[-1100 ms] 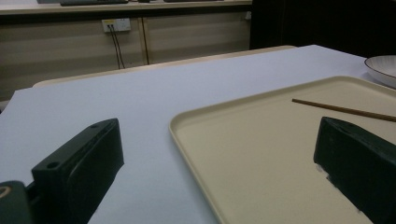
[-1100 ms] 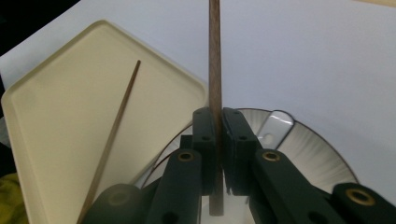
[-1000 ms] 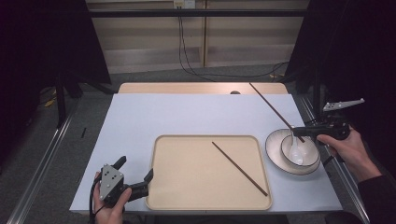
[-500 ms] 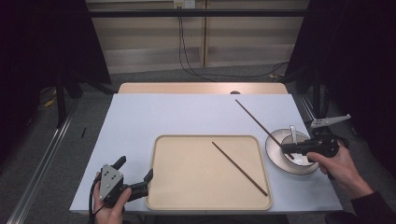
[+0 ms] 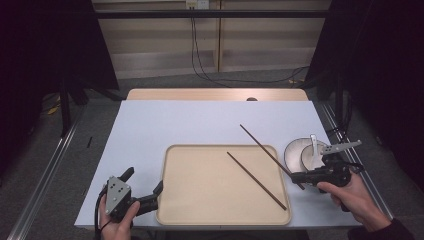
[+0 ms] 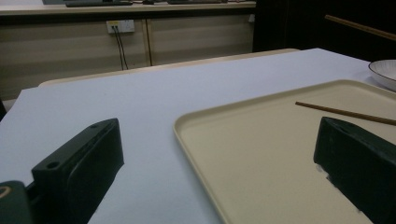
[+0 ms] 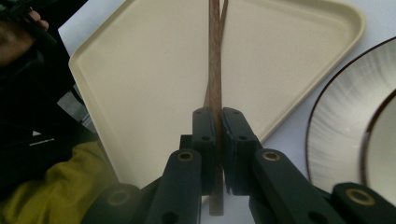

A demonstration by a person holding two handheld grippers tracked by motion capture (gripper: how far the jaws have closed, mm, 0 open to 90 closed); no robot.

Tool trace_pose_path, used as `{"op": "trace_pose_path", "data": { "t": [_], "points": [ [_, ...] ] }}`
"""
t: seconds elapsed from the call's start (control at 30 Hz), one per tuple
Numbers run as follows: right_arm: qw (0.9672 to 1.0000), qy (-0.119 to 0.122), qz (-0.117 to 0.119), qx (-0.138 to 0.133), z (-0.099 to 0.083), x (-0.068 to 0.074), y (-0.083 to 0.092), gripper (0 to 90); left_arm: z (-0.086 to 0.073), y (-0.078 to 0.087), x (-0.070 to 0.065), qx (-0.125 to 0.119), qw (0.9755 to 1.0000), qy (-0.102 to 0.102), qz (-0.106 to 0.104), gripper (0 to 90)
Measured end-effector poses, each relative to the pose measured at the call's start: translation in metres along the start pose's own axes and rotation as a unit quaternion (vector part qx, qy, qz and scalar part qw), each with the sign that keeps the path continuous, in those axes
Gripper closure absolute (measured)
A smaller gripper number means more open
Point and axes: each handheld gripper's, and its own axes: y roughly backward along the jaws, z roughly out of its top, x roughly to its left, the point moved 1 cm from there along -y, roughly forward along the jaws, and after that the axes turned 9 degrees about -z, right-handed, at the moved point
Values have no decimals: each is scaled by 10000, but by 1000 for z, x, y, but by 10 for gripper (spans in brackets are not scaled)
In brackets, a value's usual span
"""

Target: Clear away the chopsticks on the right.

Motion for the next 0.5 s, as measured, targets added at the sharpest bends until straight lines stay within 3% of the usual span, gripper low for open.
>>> {"op": "trace_pose_path", "data": {
  "t": [0.3, 0.5],
  "points": [
    [9997, -237, 0, 99, -16, 15, -9, 842, 0, 0, 0, 45, 10000, -58, -9, 15],
    [9989, -305, 20, 368, -23, 23, -22, 842, 0, 0, -1, 39, 10000, -72, -23, 16]
  ]
}}
